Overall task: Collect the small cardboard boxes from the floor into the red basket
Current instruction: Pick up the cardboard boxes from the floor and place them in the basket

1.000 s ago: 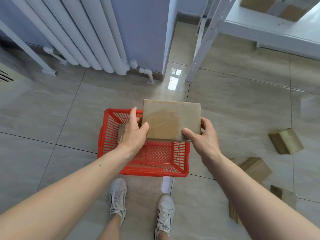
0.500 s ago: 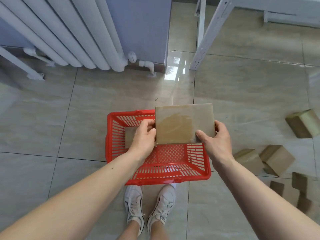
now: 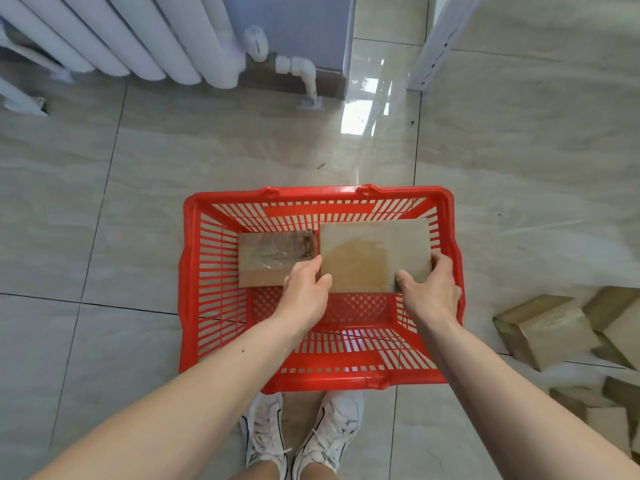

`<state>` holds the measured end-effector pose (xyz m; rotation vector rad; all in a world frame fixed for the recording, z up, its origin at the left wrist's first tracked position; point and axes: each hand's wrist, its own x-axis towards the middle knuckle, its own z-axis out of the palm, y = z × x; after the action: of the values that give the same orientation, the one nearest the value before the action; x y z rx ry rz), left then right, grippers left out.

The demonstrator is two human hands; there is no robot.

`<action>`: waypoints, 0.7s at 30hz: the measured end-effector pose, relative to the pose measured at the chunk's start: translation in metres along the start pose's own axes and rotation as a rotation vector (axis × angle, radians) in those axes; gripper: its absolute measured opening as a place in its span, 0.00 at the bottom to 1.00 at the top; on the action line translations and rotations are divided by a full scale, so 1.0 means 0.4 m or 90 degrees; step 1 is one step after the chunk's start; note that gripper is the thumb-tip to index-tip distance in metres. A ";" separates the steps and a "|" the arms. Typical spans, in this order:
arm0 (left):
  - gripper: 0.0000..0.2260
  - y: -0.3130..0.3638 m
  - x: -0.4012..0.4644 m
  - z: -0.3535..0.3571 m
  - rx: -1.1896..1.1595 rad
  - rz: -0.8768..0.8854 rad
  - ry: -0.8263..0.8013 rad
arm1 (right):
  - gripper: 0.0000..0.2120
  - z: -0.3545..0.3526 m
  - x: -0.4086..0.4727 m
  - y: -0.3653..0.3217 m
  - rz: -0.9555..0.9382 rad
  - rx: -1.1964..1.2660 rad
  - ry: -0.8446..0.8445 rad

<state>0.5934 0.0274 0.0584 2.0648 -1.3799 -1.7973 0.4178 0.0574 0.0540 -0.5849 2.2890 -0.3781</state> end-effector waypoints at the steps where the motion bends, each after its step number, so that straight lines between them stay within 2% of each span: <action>1: 0.22 -0.007 0.021 0.008 0.002 -0.012 -0.003 | 0.30 0.020 0.017 0.006 -0.001 -0.017 -0.008; 8: 0.24 -0.078 0.174 0.055 0.043 -0.042 -0.006 | 0.39 0.157 0.134 0.062 -0.034 -0.054 -0.059; 15: 0.24 -0.120 0.253 0.082 0.106 -0.011 0.010 | 0.35 0.246 0.191 0.111 -0.036 0.027 -0.126; 21: 0.25 -0.115 0.243 0.094 0.155 -0.021 -0.004 | 0.33 0.249 0.182 0.112 -0.052 -0.058 -0.168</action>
<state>0.5796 0.0094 -0.0531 2.2093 -1.6505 -1.7252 0.4303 0.0488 -0.0764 -0.7314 2.0410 -0.2214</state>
